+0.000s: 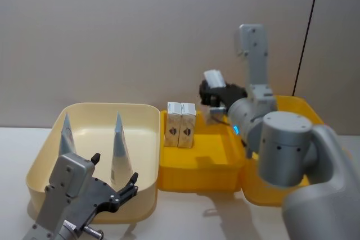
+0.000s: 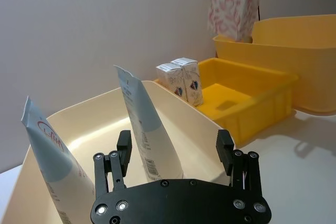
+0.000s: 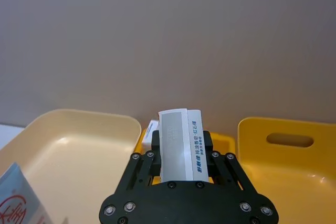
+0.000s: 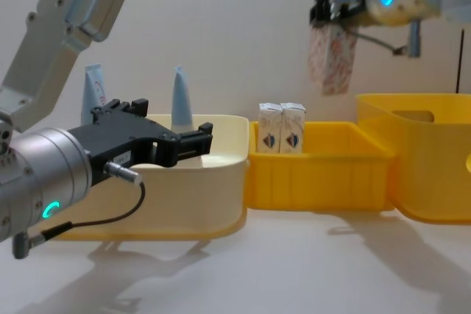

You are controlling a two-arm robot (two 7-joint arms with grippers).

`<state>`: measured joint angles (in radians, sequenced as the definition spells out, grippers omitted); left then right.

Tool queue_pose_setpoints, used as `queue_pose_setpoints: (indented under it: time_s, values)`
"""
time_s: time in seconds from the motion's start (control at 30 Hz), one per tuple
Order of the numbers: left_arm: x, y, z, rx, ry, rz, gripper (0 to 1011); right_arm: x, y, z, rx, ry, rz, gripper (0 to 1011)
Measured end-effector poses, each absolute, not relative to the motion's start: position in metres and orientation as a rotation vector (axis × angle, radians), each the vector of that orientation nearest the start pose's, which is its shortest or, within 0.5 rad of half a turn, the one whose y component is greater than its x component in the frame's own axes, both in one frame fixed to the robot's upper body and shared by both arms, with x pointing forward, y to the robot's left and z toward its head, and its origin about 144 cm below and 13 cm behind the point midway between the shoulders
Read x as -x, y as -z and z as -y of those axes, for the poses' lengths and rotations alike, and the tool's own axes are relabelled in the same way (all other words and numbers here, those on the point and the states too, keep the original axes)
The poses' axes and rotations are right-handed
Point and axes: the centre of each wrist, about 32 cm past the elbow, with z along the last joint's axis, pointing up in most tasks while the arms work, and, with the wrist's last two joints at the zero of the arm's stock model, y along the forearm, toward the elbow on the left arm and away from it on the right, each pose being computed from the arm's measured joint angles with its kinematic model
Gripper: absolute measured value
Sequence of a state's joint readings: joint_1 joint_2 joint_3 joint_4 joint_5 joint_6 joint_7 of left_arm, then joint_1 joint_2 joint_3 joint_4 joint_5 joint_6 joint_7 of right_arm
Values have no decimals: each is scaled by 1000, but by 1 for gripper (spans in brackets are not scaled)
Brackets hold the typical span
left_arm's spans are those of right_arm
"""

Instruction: Bimanual collaborative sorting of washing and personal care products

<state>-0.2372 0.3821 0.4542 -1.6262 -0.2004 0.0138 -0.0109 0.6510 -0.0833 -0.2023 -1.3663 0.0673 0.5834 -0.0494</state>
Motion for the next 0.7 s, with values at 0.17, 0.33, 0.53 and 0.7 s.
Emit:
queue_pose_setpoints:
  time_s: [0.17, 0.33, 0.53, 0.7]
  values:
    - [-492, -1204, -198, -61, -1124, 268, 1003, -595, -1352, 148, 64, 1404, -38, 402]
    - [-492, -1204, -198, -61, -1124, 268, 1003, -594, -1361, 173, 21, 1452, 17, 401]
    - [-492, -1204, -198, -61, -1124, 268, 1003, -596, -1363, 201, 10, 1502, 43, 401]
    - [-492, -1204, -198, -61, -1124, 268, 1003, -597, -1361, 215, 19, 1518, 37, 402]
